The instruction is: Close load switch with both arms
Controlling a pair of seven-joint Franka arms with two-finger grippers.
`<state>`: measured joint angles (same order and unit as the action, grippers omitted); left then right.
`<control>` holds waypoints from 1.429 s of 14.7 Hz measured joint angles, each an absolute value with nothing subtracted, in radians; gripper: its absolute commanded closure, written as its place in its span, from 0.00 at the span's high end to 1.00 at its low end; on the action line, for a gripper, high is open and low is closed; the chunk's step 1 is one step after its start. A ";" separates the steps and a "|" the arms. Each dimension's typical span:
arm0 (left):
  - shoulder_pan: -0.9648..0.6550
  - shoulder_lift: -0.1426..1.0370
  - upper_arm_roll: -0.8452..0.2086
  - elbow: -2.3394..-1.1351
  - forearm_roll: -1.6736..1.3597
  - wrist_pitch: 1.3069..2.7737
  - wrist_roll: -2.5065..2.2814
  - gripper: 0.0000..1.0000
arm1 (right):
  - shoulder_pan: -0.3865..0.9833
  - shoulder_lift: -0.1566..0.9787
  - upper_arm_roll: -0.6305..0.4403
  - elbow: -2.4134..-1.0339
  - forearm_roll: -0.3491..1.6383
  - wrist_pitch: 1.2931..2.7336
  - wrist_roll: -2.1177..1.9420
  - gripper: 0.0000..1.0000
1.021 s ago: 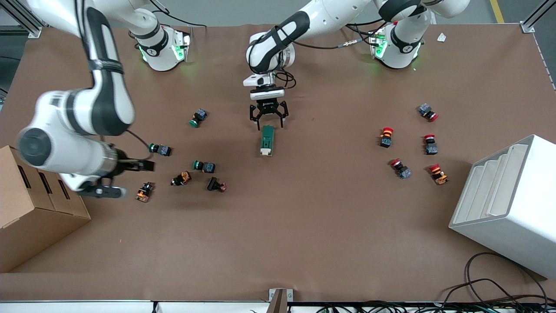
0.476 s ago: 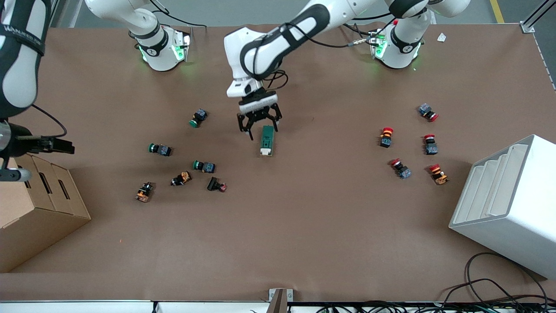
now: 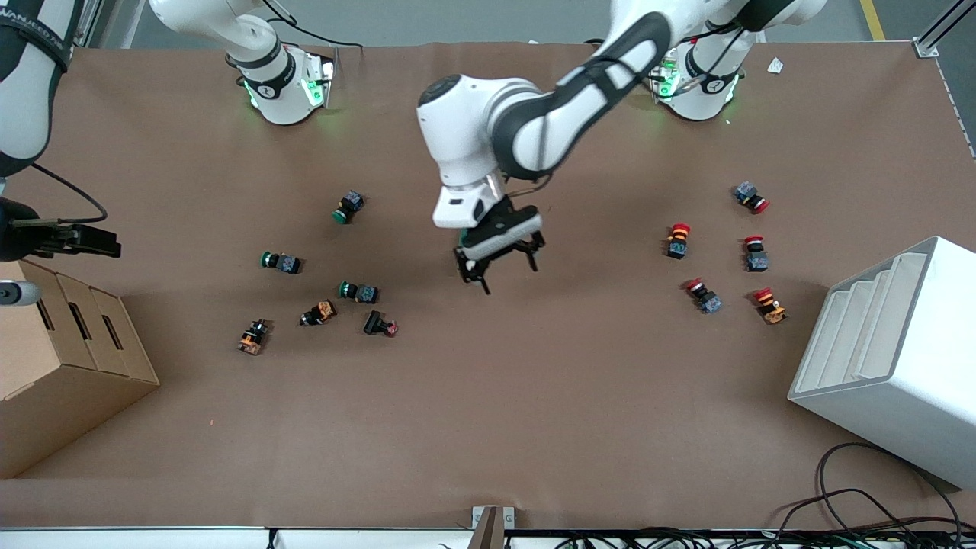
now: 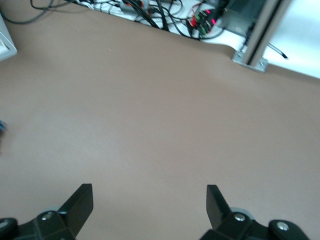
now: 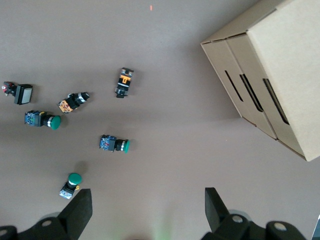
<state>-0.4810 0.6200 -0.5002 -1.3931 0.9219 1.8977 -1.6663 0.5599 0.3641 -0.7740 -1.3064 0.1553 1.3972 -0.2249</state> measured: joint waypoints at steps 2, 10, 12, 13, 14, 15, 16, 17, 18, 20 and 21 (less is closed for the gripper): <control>-0.413 0.564 -0.501 -1.391 0.868 1.868 -1.543 1.00 | 0.576 0.364 -0.774 -1.302 0.163 1.386 -0.224 1.00; -0.087 0.345 -0.500 -1.389 0.509 1.854 -1.000 1.00 | 0.417 0.292 -0.613 -1.297 0.163 1.320 -0.143 1.00; -0.050 0.293 -0.481 -1.389 0.396 1.838 -0.898 1.00 | 0.287 0.253 -0.429 -1.300 0.107 1.317 -0.099 1.00; -0.042 0.263 -0.455 -1.390 0.332 1.820 -0.839 1.00 | 0.233 0.234 -0.348 -1.308 0.084 1.318 -0.073 1.00; -0.038 0.232 -0.420 -1.392 0.273 1.801 -0.769 1.00 | 0.187 0.213 -0.283 -1.322 0.062 1.323 -0.057 1.00; -0.030 0.201 -0.384 -1.396 0.222 1.778 -0.691 1.00 | 0.148 0.190 -0.231 -1.345 0.047 1.337 -0.049 1.00; -0.016 0.171 -0.354 -1.401 0.178 1.752 -0.610 1.00 | 0.107 0.164 -0.183 -1.377 0.038 1.358 -0.046 1.00; 0.002 0.143 -0.327 -1.407 0.136 1.723 -0.532 1.00 | 0.068 0.135 -0.140 -1.417 0.034 1.382 -0.046 1.00; 0.016 0.119 -0.301 -1.412 0.097 1.692 -0.471 1.00 | 0.037 0.105 -0.108 -1.458 0.032 1.407 -0.046 1.00; 0.025 0.080 -0.236 -1.421 0.030 1.621 -0.392 1.00 | 0.011 0.052 -0.080 -1.527 0.025 1.441 -0.046 1.00; 0.027 0.066 -0.211 -1.424 0.014 1.590 -0.355 1.00 | 0.011 0.032 -0.075 -1.548 0.017 1.447 -0.046 1.00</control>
<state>0.0270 0.0664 -0.2108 -1.4236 0.0143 1.5896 -0.3550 0.0108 0.0319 -0.0745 -1.5478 0.0173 1.4469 -0.0461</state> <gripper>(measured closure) 0.000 0.000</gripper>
